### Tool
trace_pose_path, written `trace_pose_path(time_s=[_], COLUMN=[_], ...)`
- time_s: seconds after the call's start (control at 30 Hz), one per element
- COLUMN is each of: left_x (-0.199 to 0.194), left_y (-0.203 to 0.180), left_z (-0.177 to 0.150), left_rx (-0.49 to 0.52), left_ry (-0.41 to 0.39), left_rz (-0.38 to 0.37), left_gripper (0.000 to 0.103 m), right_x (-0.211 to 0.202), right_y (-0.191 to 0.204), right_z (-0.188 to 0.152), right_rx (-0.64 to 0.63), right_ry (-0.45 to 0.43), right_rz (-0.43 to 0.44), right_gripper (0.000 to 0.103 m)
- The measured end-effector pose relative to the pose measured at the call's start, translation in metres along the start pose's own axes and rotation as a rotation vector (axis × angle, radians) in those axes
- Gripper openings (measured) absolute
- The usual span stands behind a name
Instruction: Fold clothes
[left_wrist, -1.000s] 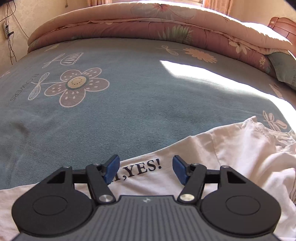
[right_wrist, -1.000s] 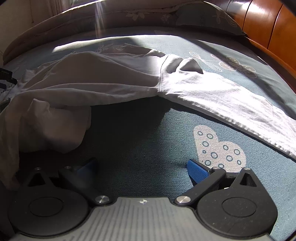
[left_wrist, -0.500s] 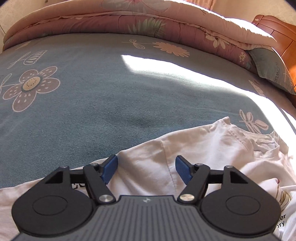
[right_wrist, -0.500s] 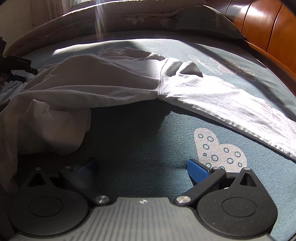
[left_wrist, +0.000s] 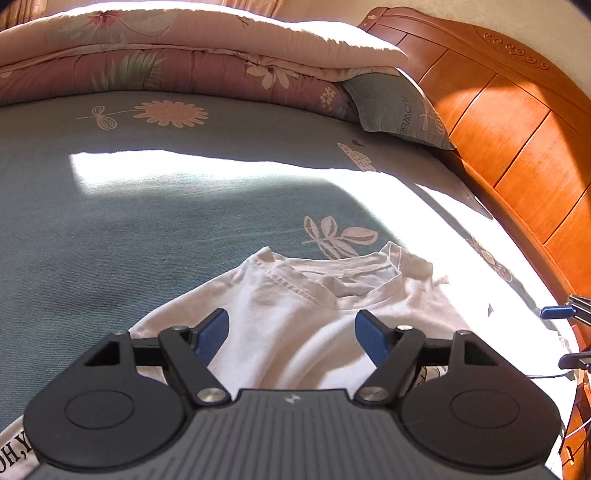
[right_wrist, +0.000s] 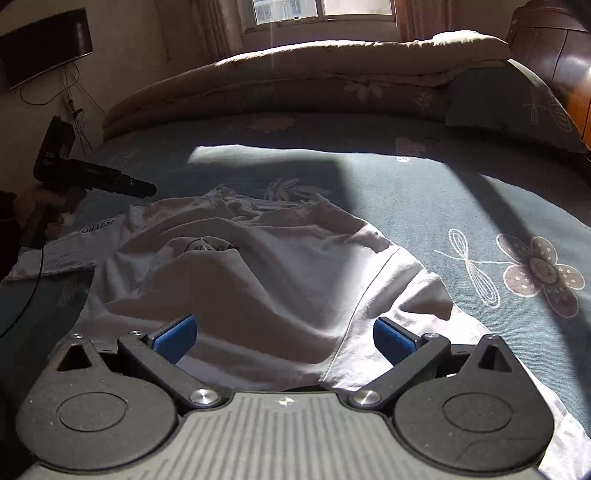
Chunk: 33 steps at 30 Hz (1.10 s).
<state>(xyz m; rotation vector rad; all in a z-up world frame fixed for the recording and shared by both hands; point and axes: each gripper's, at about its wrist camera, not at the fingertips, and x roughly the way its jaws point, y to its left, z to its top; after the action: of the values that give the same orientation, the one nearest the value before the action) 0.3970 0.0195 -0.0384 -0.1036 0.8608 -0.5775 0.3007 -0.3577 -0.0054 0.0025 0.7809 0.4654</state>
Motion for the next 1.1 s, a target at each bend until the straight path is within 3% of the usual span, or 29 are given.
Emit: trace_pose_path(time_s=[0.2,0.23,0.27,0.33,0.53,0.7,0.77,0.83,0.87,0.9,0.97,1.1], left_x=[0.038,0.043,0.049,0.062,0.098,0.106,0.106,0.105,0.103,0.101,0.097,0.090], left_y=[0.005,0.009,0.014,0.022,0.036,0.027,0.021,0.014,0.012,0.010,0.007,0.012], left_z=[0.022,0.025,0.029,0.034,0.036,0.026,0.026,0.025,0.025,0.024,0.025,0.037], left_rx=[0.101,0.095,0.091,0.095,0.195,0.321,0.338,0.357,0.359,0.360,0.367,0.328], left_ry=[0.021,0.022,0.026,0.035,0.091,0.099,0.110,0.119,0.119,0.120,0.108,0.046], left_rz=[0.037,0.033,0.022,0.000,0.001,0.011,0.012,0.003,0.005,0.007,0.029,0.090], left_gripper=[0.070,0.067,0.055,0.051,0.051,0.054,0.049,0.036,0.027,0.017,0.006,0.005], right_x=[0.076,0.089,0.102,0.131,0.188,0.211,0.209,0.208,0.207,0.207,0.205,0.202], right_y=[-0.037,-0.045,-0.052,-0.062,-0.074,-0.062,-0.051,-0.041,-0.037,-0.033,-0.028,-0.030], right_z=[0.079,0.089,0.098,0.110,0.110,0.088,0.088,0.090,0.091,0.093,0.096,0.111], right_rx=[-0.064,-0.056,-0.048,-0.047,-0.098,-0.221,-0.270,-0.308,-0.324,-0.339,-0.361,-0.351], right_ry=[-0.006,-0.001,0.008,0.044,0.077,0.087,0.089,0.102,0.110,0.115,0.108,0.047], right_rz=[0.064,0.074,0.083,0.099,0.124,0.048,0.043,0.048,0.045,0.039,0.022,-0.018], right_gripper=[0.100,0.094,0.089,0.072,0.072,0.072,0.061,0.036,0.029,0.011,0.006,0.006])
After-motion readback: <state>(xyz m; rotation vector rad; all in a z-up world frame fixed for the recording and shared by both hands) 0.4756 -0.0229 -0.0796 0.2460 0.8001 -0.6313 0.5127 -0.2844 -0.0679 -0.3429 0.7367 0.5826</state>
